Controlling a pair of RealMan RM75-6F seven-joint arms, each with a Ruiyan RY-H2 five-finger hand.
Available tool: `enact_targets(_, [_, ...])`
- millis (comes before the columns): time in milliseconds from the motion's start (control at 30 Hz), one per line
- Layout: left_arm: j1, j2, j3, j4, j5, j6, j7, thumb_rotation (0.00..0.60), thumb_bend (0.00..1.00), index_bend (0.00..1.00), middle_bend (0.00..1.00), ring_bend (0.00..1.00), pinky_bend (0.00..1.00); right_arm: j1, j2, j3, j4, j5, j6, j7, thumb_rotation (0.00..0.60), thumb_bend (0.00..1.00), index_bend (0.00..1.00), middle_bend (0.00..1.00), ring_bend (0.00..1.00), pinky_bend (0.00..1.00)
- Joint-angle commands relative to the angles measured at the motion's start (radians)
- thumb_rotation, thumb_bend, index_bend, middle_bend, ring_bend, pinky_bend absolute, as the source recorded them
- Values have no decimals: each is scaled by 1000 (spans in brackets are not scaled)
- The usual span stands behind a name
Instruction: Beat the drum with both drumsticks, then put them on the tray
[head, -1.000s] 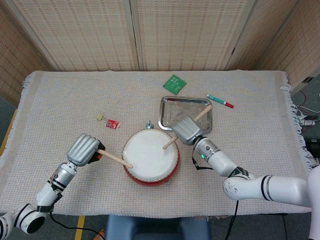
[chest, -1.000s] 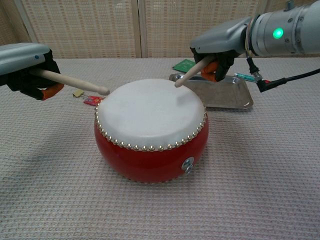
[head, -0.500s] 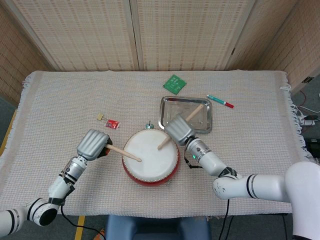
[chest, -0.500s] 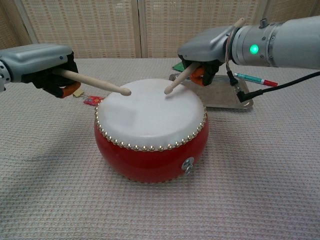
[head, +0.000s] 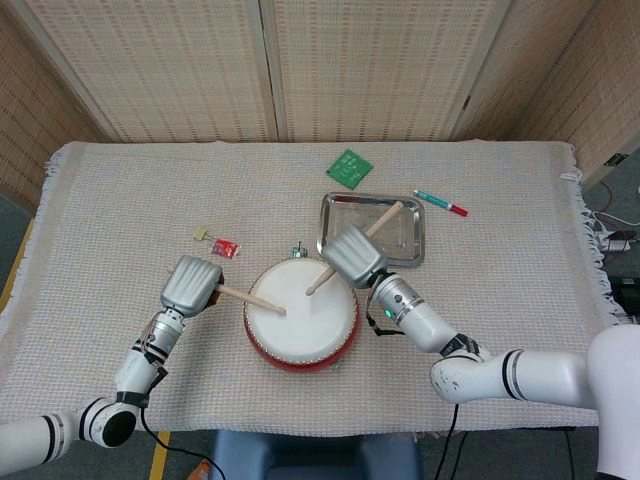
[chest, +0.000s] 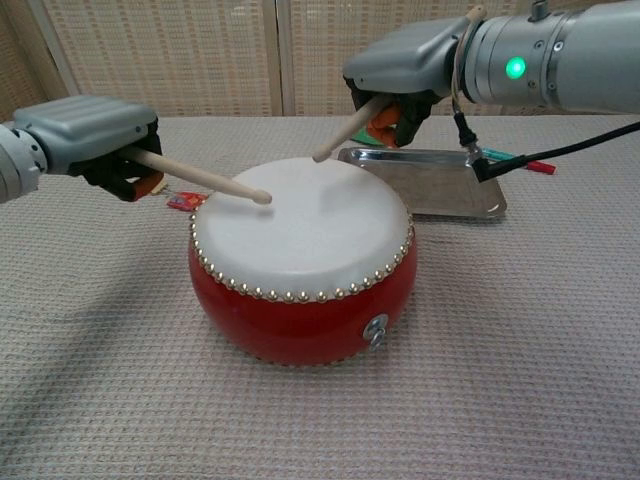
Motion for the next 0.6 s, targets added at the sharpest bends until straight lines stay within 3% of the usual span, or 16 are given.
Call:
enact_targets(33, [21,77,-26,-82,30,38,-78,600,713,1000,1000,1000,1000,33,-55,-61,55,31,3,-135,600,822,1000,1000,1000,1000])
enact_targets(167, [21,89,-24,-90,35,37,-101,600,712,1000,1000,1000,1000,47,-84,-77,70,53,43,-220,600,822,1000,1000,1000,1000])
enact_targets(400, [-12,6,31,-8,18,-17,-45,600,712,1000,1000,1000,1000,15,-21,5,-12,-15,88,-90,600,822,1000,1000,1000,1000])
enact_targets(600, [-37,-72,65,68,-10,-41,39,600,712,1000,1000,1000,1000,11,-10,-2,-21,-24,75,-96,600,822,1000,1000,1000,1000])
